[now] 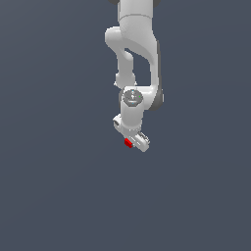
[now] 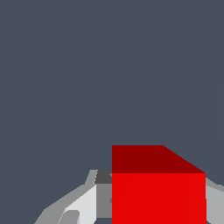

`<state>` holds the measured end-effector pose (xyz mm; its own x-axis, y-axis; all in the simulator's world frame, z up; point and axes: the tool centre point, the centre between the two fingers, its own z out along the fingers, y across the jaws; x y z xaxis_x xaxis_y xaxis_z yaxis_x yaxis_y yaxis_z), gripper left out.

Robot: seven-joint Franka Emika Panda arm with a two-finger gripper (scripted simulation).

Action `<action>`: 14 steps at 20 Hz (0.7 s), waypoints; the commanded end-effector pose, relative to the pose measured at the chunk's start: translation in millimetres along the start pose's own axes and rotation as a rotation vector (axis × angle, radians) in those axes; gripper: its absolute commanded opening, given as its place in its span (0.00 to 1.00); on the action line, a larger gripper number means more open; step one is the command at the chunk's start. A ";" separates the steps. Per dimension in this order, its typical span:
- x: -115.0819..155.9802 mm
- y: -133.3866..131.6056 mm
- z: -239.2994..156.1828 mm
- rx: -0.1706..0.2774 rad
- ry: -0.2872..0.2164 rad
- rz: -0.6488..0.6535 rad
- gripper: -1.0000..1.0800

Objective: Pick up the red cube and move it to a goal position.

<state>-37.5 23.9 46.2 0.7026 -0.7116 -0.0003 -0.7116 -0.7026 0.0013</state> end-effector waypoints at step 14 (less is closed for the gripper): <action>45.9 -16.1 -135.9 0.000 0.002 0.002 0.00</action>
<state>1.7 5.1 166.1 0.7015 -0.7127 0.0013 -0.7127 -0.7015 0.0008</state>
